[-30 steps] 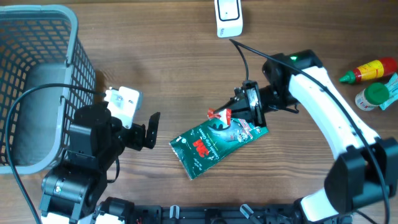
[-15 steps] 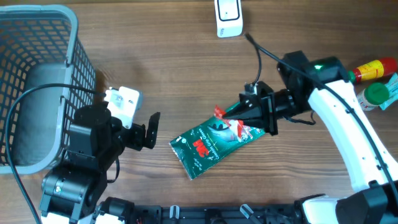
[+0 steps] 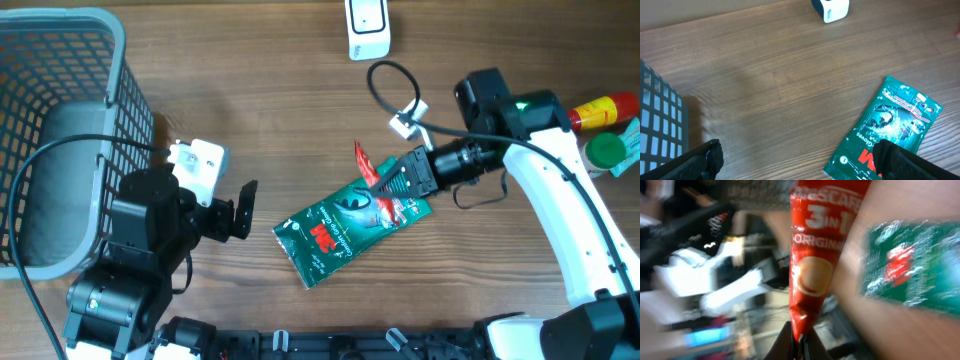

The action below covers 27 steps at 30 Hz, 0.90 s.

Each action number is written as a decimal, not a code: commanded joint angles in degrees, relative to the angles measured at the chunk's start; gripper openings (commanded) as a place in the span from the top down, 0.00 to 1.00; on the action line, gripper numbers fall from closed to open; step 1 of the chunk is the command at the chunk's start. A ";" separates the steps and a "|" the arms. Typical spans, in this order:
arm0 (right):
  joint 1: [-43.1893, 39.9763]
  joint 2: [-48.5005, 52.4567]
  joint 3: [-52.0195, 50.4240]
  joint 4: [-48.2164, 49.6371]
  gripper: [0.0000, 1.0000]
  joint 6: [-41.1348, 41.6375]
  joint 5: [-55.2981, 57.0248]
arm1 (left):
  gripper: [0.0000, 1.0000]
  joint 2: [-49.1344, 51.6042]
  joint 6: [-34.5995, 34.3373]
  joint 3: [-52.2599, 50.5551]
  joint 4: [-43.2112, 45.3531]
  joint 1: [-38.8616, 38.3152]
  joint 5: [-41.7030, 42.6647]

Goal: Scan the item barcode
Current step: 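Carry the Nescafe stick up toward the white scanner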

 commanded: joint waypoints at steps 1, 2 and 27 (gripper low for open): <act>-0.24 -3.50 0.83 7.96 0.95 1.53 8.90 | 0.00 -0.11 -0.37 -0.04 0.13 0.26 0.48; -0.24 -5.27 0.83 10.62 0.95 3.34 10.64 | 0.00 -0.11 -0.37 -0.04 0.13 0.26 0.48; 1.79 -21.24 -15.39 94.20 0.95 -10.43 3.82 | 0.00 -0.11 -0.37 -0.04 0.13 0.26 0.48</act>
